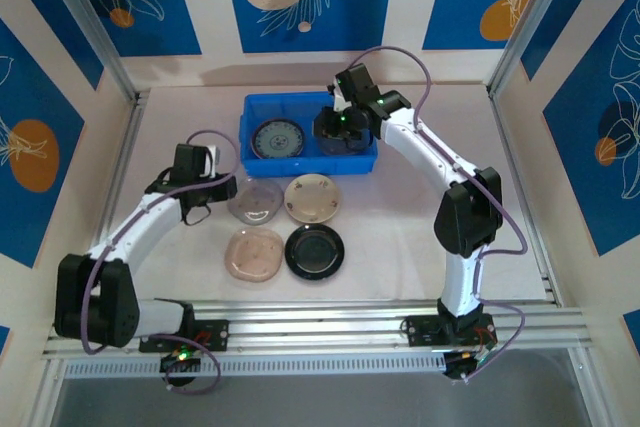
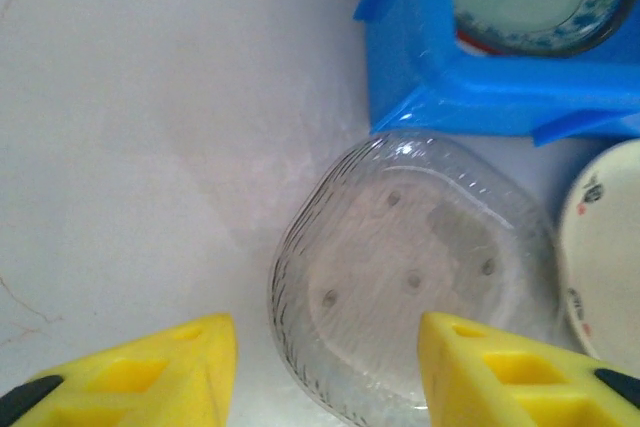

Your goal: Place the plates into the plastic bin on the countertop

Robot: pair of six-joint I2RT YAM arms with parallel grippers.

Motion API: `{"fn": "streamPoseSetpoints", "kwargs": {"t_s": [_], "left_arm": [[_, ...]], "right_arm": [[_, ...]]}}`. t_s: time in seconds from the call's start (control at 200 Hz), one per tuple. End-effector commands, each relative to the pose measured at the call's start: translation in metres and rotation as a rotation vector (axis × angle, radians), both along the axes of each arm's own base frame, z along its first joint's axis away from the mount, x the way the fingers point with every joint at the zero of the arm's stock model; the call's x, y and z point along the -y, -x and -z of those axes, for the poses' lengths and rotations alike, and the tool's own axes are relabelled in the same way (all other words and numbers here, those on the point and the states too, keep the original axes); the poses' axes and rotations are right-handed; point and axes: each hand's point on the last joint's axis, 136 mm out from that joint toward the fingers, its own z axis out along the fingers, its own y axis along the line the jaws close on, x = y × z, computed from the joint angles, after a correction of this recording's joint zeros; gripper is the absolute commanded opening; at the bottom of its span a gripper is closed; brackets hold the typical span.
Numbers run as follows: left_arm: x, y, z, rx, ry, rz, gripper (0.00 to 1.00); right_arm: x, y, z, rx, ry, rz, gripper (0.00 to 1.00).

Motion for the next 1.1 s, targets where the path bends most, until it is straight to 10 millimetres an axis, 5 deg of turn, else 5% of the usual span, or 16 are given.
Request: {"fn": "streamPoseSetpoints", "kwargs": {"t_s": [0.0, 0.595, 1.096], "left_arm": [[-0.008, -0.009, 0.012, 0.016, -0.010, -0.037, 0.49], [0.004, -0.026, 0.050, -0.064, 0.023, 0.003, 0.45], [0.009, -0.028, 0.073, -0.146, 0.057, -0.008, 0.31]], "right_arm": [[0.000, 0.001, -0.024, 0.047, -0.049, -0.007, 0.27], [0.002, 0.002, -0.006, -0.007, -0.051, 0.002, 0.26], [0.007, 0.000, 0.002, -0.022, -0.040, 0.009, 0.25]]}}
